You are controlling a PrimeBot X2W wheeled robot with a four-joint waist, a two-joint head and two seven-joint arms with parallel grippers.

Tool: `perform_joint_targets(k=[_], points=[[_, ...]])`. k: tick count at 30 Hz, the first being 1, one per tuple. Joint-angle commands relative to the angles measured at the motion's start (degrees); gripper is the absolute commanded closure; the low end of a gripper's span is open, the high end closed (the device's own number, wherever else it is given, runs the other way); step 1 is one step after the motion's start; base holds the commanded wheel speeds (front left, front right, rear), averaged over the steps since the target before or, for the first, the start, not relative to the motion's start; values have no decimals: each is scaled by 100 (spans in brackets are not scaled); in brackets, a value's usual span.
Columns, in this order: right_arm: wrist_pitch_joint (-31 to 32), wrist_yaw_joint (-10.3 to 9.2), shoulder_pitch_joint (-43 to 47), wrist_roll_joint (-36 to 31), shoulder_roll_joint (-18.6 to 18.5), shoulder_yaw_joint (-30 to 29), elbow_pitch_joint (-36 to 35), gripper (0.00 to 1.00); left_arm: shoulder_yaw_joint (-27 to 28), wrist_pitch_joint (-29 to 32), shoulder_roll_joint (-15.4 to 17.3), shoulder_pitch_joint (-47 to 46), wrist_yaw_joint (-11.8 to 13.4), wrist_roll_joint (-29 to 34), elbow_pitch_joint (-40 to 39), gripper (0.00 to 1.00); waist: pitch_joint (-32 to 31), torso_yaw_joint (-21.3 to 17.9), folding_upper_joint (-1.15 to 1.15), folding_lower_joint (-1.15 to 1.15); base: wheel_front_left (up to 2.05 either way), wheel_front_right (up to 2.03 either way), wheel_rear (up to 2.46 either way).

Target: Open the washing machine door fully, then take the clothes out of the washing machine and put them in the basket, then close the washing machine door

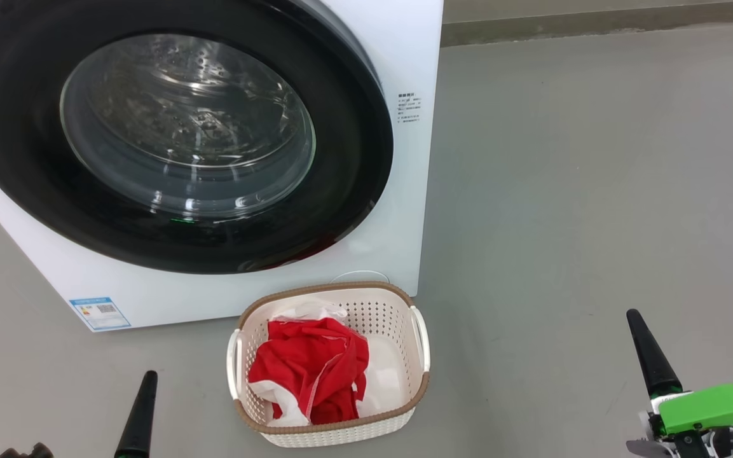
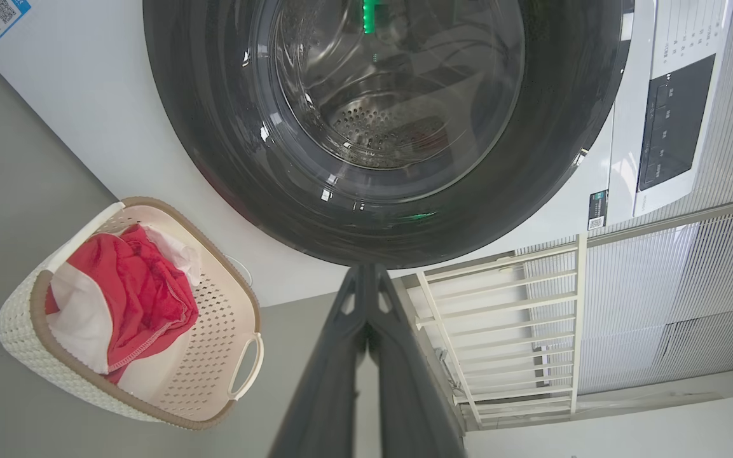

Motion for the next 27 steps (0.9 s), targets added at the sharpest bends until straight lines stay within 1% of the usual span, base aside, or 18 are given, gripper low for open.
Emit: perform_joint_targets(k=[1,19,27], points=[[45,-3,-296,183,-70,68,-113,100,126,55,39,-281,-32,-150,-98,100,2,-2,0,-1,0,0,0],[363,-4,-517,1344,-49,-22,93,100,137,351,24,-495,-38,-1274,6,100,39,-26,0,-1,0,0,0],[470,-4,-590,1725,-40,-54,162,100,141,449,19,-565,-40,-1645,41,100,51,-34,0,-1,0,0,0]])
